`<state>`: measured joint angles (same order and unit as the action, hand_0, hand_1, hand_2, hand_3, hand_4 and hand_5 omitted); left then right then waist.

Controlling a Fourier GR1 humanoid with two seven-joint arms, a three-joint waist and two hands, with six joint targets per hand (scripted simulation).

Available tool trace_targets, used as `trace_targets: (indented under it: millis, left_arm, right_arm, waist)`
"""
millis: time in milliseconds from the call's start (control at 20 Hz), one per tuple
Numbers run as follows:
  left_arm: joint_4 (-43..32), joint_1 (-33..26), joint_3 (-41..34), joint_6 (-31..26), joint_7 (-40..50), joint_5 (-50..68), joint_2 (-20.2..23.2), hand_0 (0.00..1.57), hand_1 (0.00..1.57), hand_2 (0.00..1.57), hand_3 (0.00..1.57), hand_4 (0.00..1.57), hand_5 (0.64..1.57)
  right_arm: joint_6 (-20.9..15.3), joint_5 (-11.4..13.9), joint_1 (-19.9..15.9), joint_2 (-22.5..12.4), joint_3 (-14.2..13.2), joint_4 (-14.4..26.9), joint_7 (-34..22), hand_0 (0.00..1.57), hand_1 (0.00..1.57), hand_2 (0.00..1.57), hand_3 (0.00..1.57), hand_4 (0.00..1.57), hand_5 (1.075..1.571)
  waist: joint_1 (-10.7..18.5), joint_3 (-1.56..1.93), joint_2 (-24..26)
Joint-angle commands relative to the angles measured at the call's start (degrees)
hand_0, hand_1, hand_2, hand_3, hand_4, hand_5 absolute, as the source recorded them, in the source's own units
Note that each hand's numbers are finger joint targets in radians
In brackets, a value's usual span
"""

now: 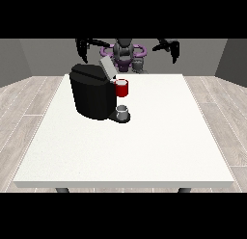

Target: Insert the coffee pod into the coffee machine and close the lid

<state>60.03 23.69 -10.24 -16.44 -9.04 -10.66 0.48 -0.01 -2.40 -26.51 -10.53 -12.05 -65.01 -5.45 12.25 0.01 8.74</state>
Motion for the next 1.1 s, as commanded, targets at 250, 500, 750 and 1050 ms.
trace_targets:
  millis: [250, 500, 750, 1050]
  left_arm:
    - [12.9, -7.5, 2.6, -3.0, 0.1, 3.6, 0.6, 0.0, 0.0, 0.0, 0.0, 0.35, 1.571]
    - [18.3, -9.5, 2.6, -1.6, 2.5, 4.5, 2.2, 0.0, 0.0, 0.0, 0.0, 0.38, 1.571]
    - [19.4, -8.5, 1.0, 1.9, 5.2, 5.1, 2.7, 0.0, 0.0, 0.0, 0.0, 0.37, 1.571]
    - [18.9, -11.3, -0.2, 1.8, 1.0, 4.4, 6.0, 0.0, 0.0, 0.0, 0.0, 0.3, 1.571]
  right_arm:
    - [0.7, -0.6, -4.6, -1.2, -0.5, 5.6, 2.1, 0.0, 0.0, 0.0, 0.0, 0.0, 1.571]
    - [1.7, 0.1, -8.3, -0.1, 2.5, 6.4, 1.1, 0.0, 0.0, 0.0, 0.0, 0.0, 1.571]
    - [1.3, 1.3, -10.2, 2.6, 5.5, 6.6, 0.5, 0.0, 0.0, 0.0, 0.0, 0.0, 1.571]
    - [1.6, 1.2, -14.5, 0.7, 4.6, 6.8, -0.4, 0.0, 0.0, 0.0, 0.0, 0.13, 1.571]
  waist:
    - [1.9, 0.01, -5.9]
    - [-1.0, 0.0, -7.5]
    - [-3.3, -0.01, -8.3]
    - [-3.3, -0.01, -11.1]
